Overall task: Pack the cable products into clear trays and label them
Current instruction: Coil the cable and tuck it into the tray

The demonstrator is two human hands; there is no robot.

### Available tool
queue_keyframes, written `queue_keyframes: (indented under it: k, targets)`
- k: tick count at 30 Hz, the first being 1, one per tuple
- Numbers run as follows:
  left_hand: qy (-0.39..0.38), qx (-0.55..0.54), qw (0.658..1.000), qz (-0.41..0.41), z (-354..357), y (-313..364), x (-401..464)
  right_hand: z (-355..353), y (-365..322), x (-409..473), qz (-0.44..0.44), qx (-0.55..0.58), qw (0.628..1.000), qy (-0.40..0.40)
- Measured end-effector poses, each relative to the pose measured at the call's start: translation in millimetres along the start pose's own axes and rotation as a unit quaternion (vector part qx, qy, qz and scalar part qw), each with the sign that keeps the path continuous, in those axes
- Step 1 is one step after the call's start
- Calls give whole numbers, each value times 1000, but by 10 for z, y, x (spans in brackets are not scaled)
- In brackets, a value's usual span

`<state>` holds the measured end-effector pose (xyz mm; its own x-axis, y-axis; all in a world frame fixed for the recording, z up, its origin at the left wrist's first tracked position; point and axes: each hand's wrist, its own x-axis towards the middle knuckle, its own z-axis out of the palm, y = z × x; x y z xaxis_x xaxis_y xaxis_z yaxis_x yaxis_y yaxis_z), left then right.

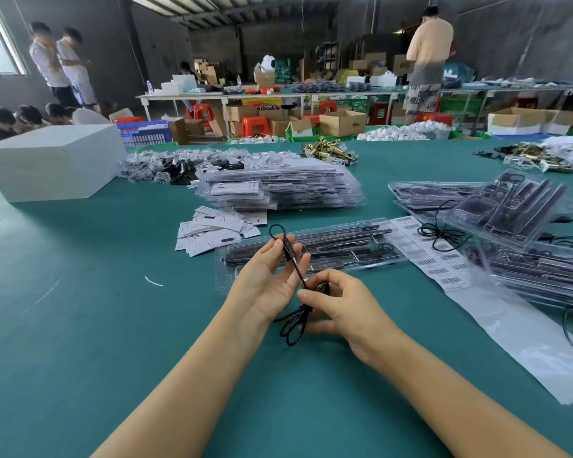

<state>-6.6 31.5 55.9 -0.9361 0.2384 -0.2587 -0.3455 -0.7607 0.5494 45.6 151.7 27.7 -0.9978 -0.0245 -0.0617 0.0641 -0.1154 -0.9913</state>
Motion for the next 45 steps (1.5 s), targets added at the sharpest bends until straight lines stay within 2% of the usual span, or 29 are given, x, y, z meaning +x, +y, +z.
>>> queue_keyframes:
  k: [9,13,15,18,20,22,25,30,32,35,36,37,38,39,42,43,45]
  targets:
    - [-4,57,997,42,-32,156,13,-147,-116,43,80,163,980,-80]
    - [13,149,983,103,-52,198,34,-238,-128,92,80,209,971,-79]
    - [20,246,953,175,-86,230,43,-290,-140,119,72,223,970,-61]
    - [-15,440,859,261,-99,264,27,-343,-146,155,61,218,974,-33]
    - [-37,510,812,282,-76,286,-1,-353,-133,171,56,207,976,-21]
    - [-37,537,786,304,-61,320,-27,-343,-110,179,46,156,987,-10]
    - [-34,557,766,319,-52,352,-40,-308,-66,169,26,-3,1000,-1]
    - [-42,562,757,330,-45,358,-51,-213,-12,110,-50,-211,976,-19]
    - [-51,552,769,319,-50,367,-60,-195,0,92,-80,-272,959,-10]
    - [-73,497,818,279,-24,374,-62,-186,16,75,-114,-331,937,11]
    - [-76,496,819,278,-23,376,-54,-179,21,71,-123,-351,928,12]
    - [-74,513,806,285,-29,378,-46,-176,29,73,-131,-364,922,10]
    - [-64,545,779,304,-46,377,-32,-174,35,76,-136,-366,920,6]
    - [-44,591,735,329,-70,379,-12,-177,36,81,-136,-360,923,3]
    - [26,737,566,369,-135,386,13,-208,16,101,-124,-295,947,-5]
    - [29,762,537,362,-147,383,11,-222,1,107,-118,-267,956,-8]
    - [12,785,508,354,-165,370,13,-248,-28,110,-102,-212,972,-20]
